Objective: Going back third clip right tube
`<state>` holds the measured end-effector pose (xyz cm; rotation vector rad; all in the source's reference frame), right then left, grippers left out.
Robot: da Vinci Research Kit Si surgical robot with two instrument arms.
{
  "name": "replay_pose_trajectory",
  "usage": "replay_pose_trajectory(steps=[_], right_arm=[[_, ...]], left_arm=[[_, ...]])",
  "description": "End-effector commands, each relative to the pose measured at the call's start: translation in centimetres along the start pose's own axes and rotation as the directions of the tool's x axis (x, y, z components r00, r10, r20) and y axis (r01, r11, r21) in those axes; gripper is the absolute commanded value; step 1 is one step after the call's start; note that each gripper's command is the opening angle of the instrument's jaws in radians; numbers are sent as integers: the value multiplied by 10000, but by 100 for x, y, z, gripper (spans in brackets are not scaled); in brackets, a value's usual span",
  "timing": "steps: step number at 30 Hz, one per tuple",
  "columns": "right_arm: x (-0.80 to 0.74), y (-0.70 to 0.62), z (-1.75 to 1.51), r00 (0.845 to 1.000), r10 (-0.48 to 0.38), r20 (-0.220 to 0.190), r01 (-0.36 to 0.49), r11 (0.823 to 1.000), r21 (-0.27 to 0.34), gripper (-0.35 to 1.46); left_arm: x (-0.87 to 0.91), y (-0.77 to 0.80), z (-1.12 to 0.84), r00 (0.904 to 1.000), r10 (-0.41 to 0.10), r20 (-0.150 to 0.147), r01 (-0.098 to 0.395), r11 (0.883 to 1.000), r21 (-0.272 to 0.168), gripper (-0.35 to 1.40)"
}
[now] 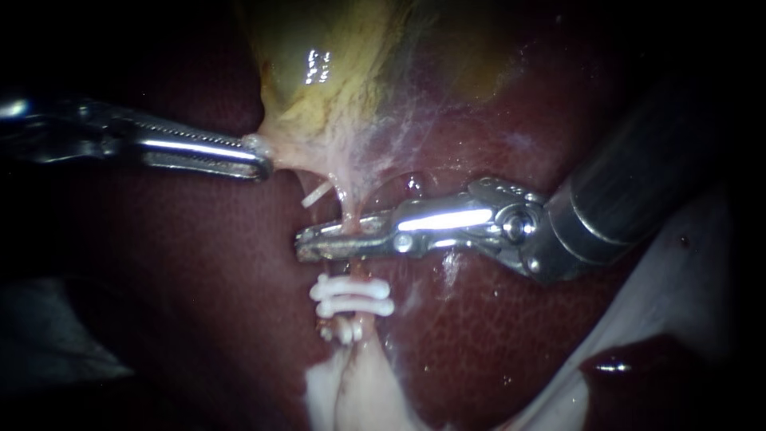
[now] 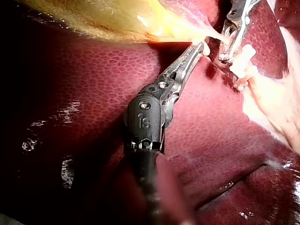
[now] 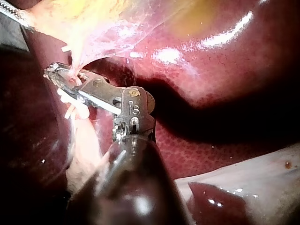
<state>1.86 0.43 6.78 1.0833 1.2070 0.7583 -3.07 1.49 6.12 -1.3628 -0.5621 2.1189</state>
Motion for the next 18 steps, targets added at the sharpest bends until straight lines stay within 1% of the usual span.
replay_pose_trajectory(steps=[1,2,3,4,5,6,8,13,15,18], right_arm=[[-2,2,1,10000,-15,0,15,10000,-14,-29],[-4,4,1,9999,-91,-50,91,9999,-51,-13],[-6,6,2,9983,-577,-68,576,9982,-176,1],[-7,8,2,9961,-879,-50,878,9957,-298,13],[-7,13,2,9949,-1006,-53,1003,9942,-388,26],[-8,17,2,9942,-1070,-56,1067,9934,-410,33],[-9,28,-1,9940,-1087,-68,1083,9931,-458,41],[-17,51,-6,9933,-1154,-61,1149,9919,-536,48],[-20,57,-7,9930,-1182,-48,1178,9915,-546,49],[-22,60,-9,9928,-1199,-32,1196,9914,-537,49]], left_arm=[[0,0,0,10000,2,0,-2,10000,-7,-35],[0,0,0,10000,2,0,-2,10000,-7,-35],[0,0,0,10000,1,0,-1,10000,-8,-35],[0,0,0,10000,2,0,-2,10000,-9,-35],[0,0,0,10000,2,0,-2,10000,-9,-35],[0,0,-1,10000,2,0,-2,10000,-9,-35],[0,0,-1,10000,2,0,-2,10000,-11,-35],[0,0,-1,10000,3,1,-3,10000,-13,-35],[0,0,-1,10000,4,1,-4,10000,-14,-35],[-1,0,-2,10000,4,1,-4,10000,-15,-35]])
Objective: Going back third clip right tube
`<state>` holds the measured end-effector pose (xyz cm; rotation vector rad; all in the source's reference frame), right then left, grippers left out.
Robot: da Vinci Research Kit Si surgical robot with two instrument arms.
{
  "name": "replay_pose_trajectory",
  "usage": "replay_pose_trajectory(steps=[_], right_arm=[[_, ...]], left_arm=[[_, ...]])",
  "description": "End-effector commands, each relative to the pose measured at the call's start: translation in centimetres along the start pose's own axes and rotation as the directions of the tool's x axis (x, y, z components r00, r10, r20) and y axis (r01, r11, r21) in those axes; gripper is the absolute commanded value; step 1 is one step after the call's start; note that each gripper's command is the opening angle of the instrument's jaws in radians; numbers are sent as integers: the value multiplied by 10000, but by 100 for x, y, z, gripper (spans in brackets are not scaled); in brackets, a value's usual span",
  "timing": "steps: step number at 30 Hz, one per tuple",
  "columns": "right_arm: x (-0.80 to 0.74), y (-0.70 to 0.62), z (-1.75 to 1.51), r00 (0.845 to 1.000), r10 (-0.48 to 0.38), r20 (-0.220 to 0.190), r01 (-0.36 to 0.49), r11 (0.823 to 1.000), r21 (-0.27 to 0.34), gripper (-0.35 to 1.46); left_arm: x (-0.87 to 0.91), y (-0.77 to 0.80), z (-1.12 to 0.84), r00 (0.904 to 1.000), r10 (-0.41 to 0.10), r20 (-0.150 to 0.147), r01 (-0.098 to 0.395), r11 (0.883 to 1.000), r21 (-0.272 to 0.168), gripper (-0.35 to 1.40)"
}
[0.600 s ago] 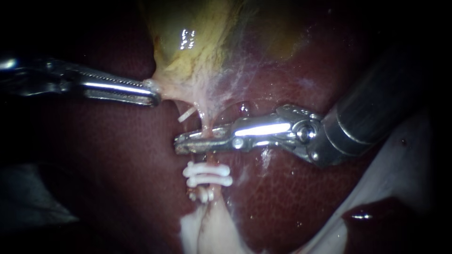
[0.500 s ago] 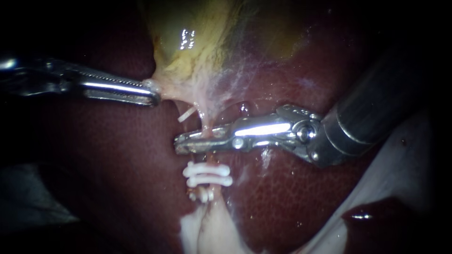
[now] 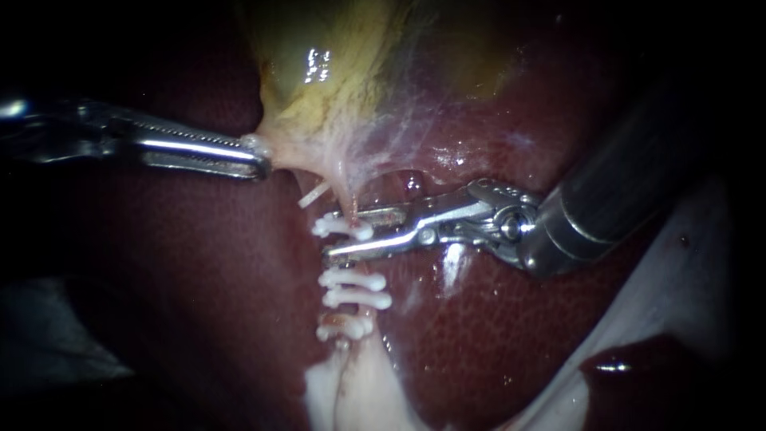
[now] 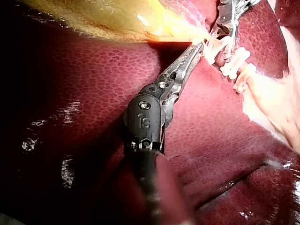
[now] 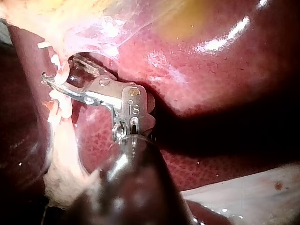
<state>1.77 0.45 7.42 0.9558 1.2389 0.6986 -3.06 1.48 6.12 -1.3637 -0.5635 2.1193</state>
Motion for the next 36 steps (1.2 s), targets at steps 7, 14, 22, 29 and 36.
replay_pose_trajectory(steps=[7,14,22,29,36], right_arm=[[2,-14,-10,9990,-443,30,443,9990,78,49],[12,-42,-42,9708,-2308,658,2334,9717,-361,49],[19,-102,-98,8186,-5345,2103,5608,8228,-920,50],[30,-144,-124,7321,-6277,2645,6679,7379,-973,50],[31,-144,-134,7185,-6388,2750,6805,7274,-883,50]], left_arm=[[0,0,-1,10000,1,1,-1,10000,-6,-35],[0,0,-2,10000,2,1,-2,10000,-12,-35],[-1,0,-4,10000,4,1,-4,10000,10,-35],[-1,-2,-4,10000,4,1,-4,10000,9,-35],[-10,-6,7,10000,49,-3,-49,10000,78,-35]])
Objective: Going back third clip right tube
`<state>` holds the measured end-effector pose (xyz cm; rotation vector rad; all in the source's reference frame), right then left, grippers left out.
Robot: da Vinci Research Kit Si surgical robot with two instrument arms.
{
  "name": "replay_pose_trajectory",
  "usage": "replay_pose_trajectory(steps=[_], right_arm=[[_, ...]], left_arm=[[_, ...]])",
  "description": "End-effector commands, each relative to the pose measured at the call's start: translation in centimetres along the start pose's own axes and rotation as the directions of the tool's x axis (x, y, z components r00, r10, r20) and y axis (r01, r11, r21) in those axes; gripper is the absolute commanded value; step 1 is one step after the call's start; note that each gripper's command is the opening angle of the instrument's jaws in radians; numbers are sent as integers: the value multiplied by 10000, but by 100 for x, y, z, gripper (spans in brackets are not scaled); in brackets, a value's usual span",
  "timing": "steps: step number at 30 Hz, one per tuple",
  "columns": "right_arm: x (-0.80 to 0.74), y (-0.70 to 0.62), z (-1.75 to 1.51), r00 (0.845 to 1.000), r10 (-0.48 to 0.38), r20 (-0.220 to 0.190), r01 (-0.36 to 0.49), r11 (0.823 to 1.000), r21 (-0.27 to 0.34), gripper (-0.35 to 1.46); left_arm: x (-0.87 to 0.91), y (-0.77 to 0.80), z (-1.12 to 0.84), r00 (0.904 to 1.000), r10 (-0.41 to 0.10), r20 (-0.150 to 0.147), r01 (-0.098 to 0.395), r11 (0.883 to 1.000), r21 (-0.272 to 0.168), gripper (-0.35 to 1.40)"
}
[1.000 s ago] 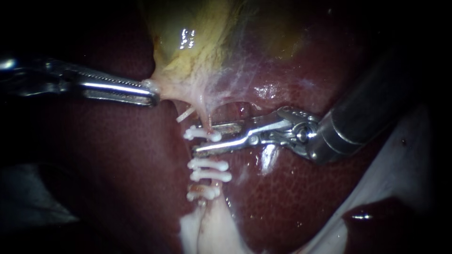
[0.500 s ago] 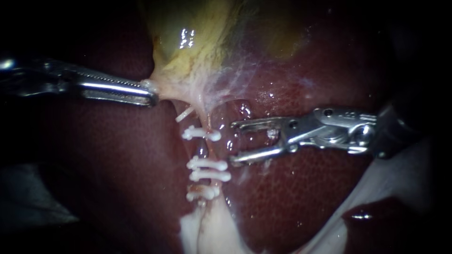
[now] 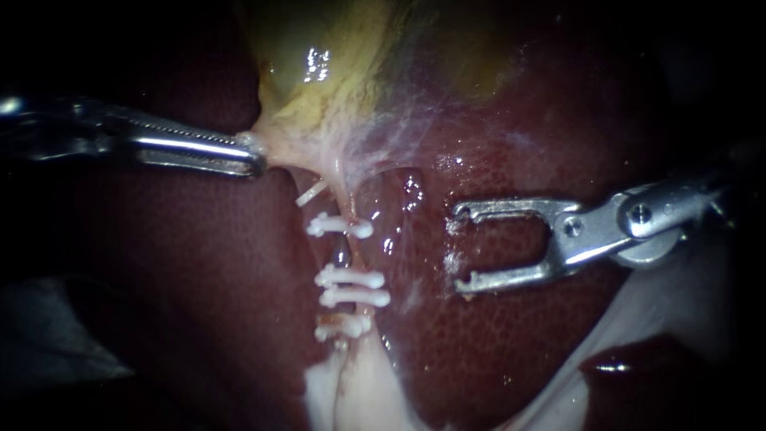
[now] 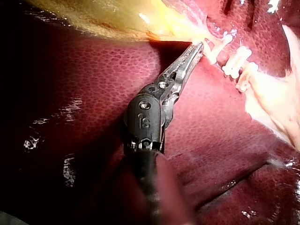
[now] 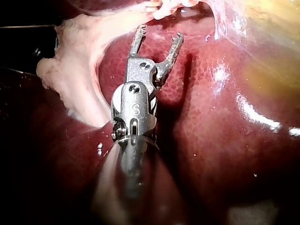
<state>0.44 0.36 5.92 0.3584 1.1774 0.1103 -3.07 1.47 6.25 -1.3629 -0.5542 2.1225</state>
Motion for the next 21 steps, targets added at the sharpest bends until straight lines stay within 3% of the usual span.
replay_pose_trajectory(steps=[1,11,21], right_arm=[[-2,0,0,10000,14,-7,-14,10000,-4,50],[-4,-2,-7,10000,-1,-14,1,10000,34,50],[-3,-4,-7,10000,-5,-27,5,10000,72,50]], left_arm=[[-4,-1,7,10000,31,-3,-31,10000,53,-35],[-36,-23,59,10000,34,79,-34,10000,7,-35],[-33,-21,59,10000,19,78,-19,10000,3,-35]])
